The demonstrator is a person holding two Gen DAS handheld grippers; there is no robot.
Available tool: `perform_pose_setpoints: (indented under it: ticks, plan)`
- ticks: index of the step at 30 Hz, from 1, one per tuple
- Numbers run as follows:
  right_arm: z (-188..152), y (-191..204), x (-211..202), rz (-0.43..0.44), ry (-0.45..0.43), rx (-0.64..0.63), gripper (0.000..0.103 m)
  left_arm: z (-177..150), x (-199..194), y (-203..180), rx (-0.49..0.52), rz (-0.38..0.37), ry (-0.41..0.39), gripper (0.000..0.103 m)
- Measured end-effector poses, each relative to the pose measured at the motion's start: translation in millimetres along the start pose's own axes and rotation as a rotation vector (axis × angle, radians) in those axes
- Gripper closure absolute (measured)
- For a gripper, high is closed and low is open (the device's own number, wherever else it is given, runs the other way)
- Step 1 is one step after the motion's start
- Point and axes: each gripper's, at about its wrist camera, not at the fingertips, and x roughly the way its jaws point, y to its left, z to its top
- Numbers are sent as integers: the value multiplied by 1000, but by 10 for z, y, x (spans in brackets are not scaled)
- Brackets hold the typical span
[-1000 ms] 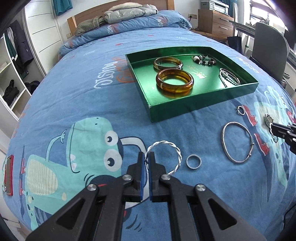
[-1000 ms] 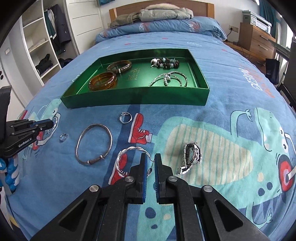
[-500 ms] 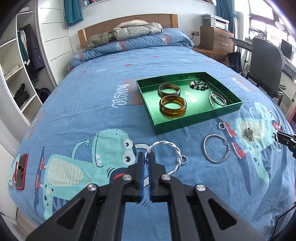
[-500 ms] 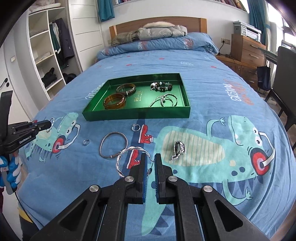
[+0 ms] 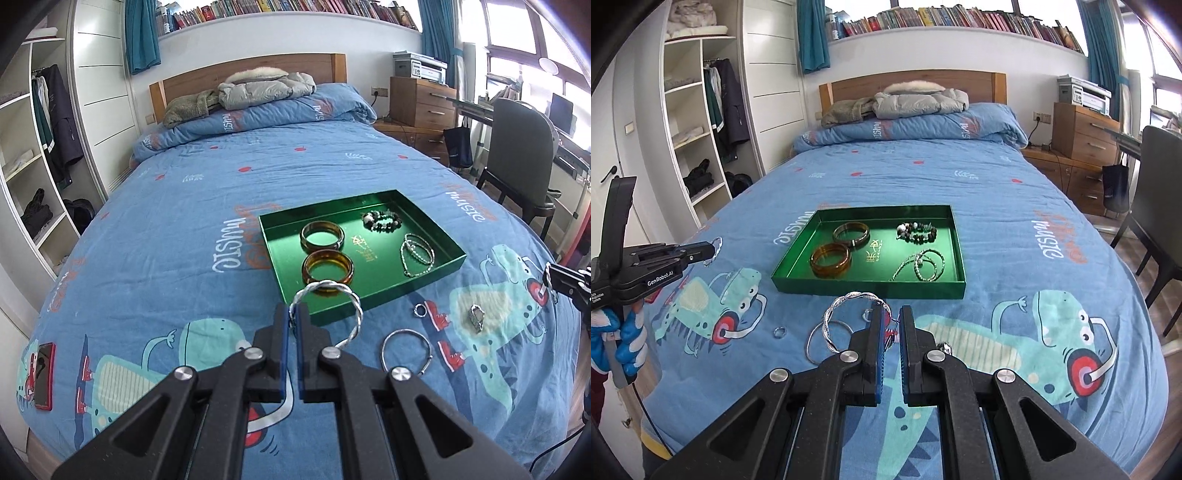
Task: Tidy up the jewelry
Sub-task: 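Carry the twisted ring and silver bangle into the green tray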
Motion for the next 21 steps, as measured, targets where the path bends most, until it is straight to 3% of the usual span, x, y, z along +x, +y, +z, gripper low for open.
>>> perform_pose_setpoints:
  ticks: [11,21]
  plan:
    - [635,-236,770,0,-16,17,96,620,879,-124,18,-16,27,100]
    - [872,-372,1932,9,81,-6,96,851,1964,-240,52,-10,120,100]
